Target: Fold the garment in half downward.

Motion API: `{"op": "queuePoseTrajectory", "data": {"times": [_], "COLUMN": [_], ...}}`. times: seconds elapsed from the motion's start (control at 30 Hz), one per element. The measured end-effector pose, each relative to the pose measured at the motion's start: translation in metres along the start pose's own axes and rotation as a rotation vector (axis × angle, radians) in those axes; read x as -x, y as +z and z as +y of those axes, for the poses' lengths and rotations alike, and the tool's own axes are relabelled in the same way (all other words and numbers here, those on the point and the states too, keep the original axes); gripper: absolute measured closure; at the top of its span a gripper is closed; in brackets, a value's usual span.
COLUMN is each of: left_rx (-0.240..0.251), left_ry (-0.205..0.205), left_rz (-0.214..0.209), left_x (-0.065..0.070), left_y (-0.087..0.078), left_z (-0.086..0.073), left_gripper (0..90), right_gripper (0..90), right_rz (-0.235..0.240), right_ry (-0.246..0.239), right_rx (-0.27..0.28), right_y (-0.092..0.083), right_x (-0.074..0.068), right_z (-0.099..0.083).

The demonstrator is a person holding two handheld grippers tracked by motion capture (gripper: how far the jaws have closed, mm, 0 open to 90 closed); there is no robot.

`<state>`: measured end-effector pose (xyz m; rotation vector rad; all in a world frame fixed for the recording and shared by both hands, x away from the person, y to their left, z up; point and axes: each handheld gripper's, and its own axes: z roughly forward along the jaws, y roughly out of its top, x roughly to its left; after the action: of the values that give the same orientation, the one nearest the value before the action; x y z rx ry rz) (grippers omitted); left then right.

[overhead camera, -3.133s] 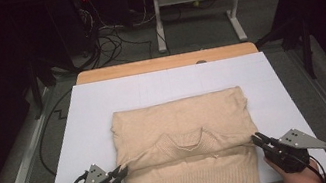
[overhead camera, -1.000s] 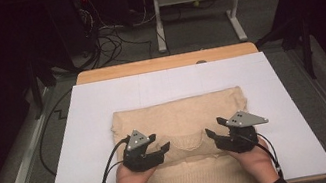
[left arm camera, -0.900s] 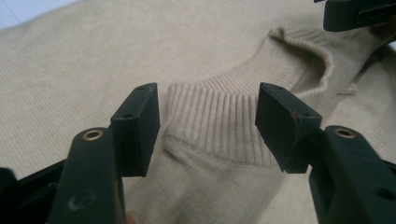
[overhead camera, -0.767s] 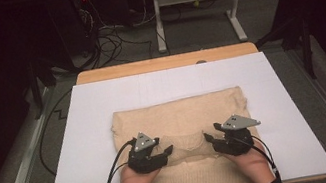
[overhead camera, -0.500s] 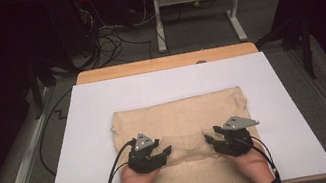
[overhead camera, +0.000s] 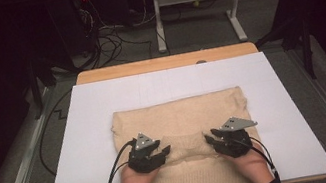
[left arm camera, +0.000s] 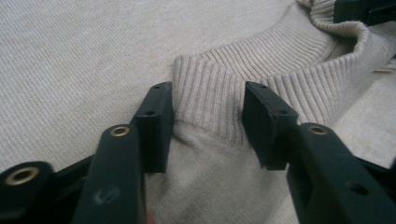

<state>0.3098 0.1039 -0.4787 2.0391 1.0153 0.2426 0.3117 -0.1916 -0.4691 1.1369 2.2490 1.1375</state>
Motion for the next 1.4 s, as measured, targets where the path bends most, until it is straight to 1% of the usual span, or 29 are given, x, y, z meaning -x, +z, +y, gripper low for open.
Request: {"op": "queuePoseTrajectory", "data": {"times": [0.07, 0.13, 0.23, 0.33, 0.37, 0.5, 0.6, 0.73, 0.83, 0.87, 0.9, 1.03, 1.13, 1.23, 1.4], "left_rx": [-0.001, -0.002, -0.005, -0.003, -0.001, 0.01, 0.028, 0.056, 0.068, 0.074, 0.077, 0.095, 0.094, 0.085, 0.065], "left_ry": [-0.001, 0.001, 0.011, 0.018, 0.019, 0.025, 0.026, 0.028, 0.048, 0.061, 0.066, 0.088, 0.105, 0.119, 0.128], "left_rz": [-0.002, -0.004, -0.011, -0.016, -0.017, -0.021, -0.03, -0.057, -0.076, -0.078, -0.078, -0.084, -0.092, -0.102, -0.108], "left_x": [0.0, 0.0, 0.001, 0.002, 0.002, 0.004, 0.007, 0.011, 0.015, 0.017, 0.018, 0.025, 0.033, 0.037, 0.043], "left_y": [0.0, 0.0, 0.0, 0.0, 0.0, -0.002, -0.007, -0.017, -0.027, -0.031, -0.033, -0.043, -0.049, -0.053, -0.053], "left_z": [0.0, 0.0, -0.001, -0.001, -0.001, -0.001, 0.0, 0.0, -0.002, -0.003, -0.003, -0.007, -0.013, -0.021, -0.031], "left_gripper": [52.8, 54.9, 60.5, 64.3, 66.2, 70.2, 70.4, 70.3, 70.1, 69.9, 69.9, 69.8, 69.7, 69.1, 69.0], "right_gripper": [69.0, 72.5, 77.7, 79.2, 79.7, 80.5, 80.6, 80.5, 80.4, 80.4, 80.4, 80.1, 80.1, 80.1, 80.0], "right_rz": [-0.001, -0.004, -0.011, -0.011, -0.013, -0.017, -0.013, 0.0, 0.008, 0.007, 0.007, 0.017, 0.019, 0.023, 0.037], "right_ry": [-0.003, -0.004, -0.012, -0.014, -0.007, -0.025, -0.021, -0.026, -0.046, -0.054, -0.059, -0.053, -0.064, -0.077, -0.08], "right_rx": [-0.001, -0.003, 0.002, 0.004, 0.003, 0.017, 0.031, 0.056, 0.078, 0.089, 0.1, 0.123, 0.132, 0.137, 0.113], "right_y": [0.0, 0.0, -0.001, -0.001, -0.001, -0.003, -0.006, -0.015, -0.025, -0.029, -0.034, -0.047, -0.055, -0.062, -0.067], "right_x": [0.0, -0.001, -0.001, -0.001, -0.002, -0.002, -0.003, -0.007, -0.011, -0.012, -0.013, -0.017, -0.022, -0.026, -0.031], "right_z": [0.0, 0.0, 0.0, 0.0, 0.0, 0.0, 0.0, 0.0, -0.001, -0.002, -0.003, -0.005, -0.009, -0.013, -0.021]}}
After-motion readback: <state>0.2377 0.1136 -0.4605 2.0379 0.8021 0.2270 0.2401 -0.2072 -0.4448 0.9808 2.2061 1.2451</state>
